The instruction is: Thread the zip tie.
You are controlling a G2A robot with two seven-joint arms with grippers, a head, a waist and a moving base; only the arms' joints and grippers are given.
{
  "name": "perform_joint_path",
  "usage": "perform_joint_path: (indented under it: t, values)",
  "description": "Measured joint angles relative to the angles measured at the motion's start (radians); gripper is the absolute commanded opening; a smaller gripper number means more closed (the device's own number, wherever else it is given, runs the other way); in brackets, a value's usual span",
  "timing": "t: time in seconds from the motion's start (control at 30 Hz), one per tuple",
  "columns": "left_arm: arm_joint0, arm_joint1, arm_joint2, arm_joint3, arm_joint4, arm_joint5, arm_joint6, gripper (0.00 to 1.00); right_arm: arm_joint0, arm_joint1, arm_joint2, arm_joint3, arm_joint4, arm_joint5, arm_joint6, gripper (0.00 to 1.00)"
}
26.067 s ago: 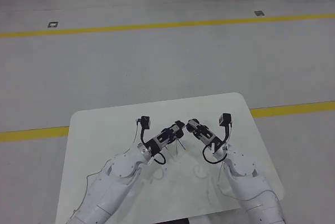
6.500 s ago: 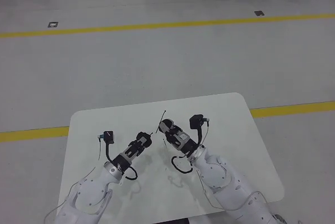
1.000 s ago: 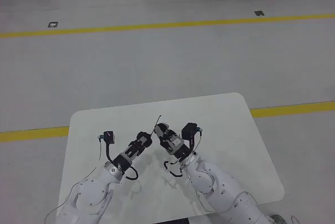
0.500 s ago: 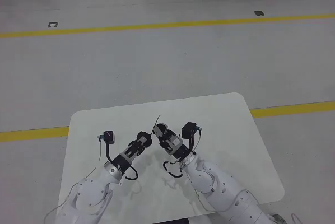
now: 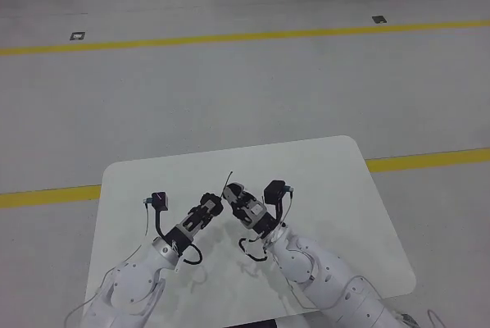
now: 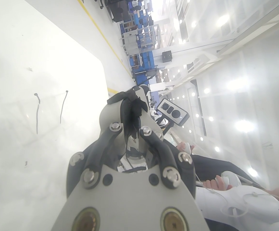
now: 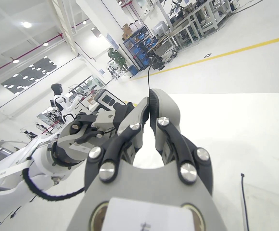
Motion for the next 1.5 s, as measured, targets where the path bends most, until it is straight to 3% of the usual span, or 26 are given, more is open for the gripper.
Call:
perform_joint_path:
  t: [1.5]
  values:
    - [0.003,0.013,0.015,-0.004,-0.003,-0.008,0.024,0.0,0.022,0.044,-0.054,0.013,-0.01,0.0,-0.077,0.0]
